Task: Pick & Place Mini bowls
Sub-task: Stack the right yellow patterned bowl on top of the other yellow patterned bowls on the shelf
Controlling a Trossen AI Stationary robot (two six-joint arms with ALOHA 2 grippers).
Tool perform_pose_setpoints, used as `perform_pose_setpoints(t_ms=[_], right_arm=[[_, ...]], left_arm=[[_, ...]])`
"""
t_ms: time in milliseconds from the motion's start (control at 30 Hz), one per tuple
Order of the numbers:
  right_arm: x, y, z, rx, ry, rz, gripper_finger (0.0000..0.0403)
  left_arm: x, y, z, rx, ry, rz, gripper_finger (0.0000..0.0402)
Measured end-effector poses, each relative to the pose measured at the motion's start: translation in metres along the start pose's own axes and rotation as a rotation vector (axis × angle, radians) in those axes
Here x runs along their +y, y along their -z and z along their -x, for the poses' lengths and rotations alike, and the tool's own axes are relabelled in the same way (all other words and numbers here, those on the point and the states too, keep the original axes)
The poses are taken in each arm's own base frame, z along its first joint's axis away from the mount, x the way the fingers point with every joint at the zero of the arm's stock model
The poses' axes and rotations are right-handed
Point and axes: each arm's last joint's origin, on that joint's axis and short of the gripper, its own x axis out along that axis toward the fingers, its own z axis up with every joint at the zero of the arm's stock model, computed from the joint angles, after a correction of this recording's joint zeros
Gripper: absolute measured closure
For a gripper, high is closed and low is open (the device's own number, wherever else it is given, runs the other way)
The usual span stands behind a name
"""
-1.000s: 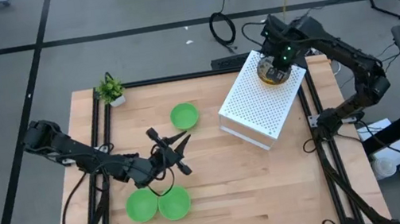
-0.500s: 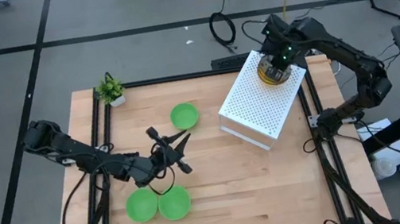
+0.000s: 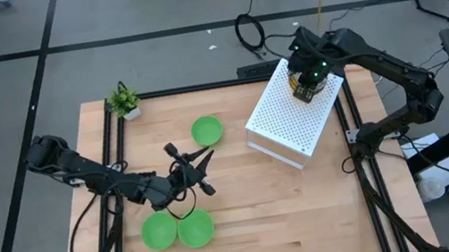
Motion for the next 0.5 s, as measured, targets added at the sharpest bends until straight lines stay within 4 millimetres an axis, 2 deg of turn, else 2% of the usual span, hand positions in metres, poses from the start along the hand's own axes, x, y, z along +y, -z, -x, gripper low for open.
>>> perform_pose_setpoints(t_ms=[233,500], right_arm=[[0.0005,0.0022,-0.0087,0.026,0.054,0.008,0.0403],[0.0008,0.0005,-0.0035,0.009,0.053,0.011,0.0403]], left_arm=[[0.0000,0.0000,0.0000,0.000,0.000,0.000,0.0328],[0.0000,0.0000,0.0000,0.000,-0.001,0.007,0.0328]])
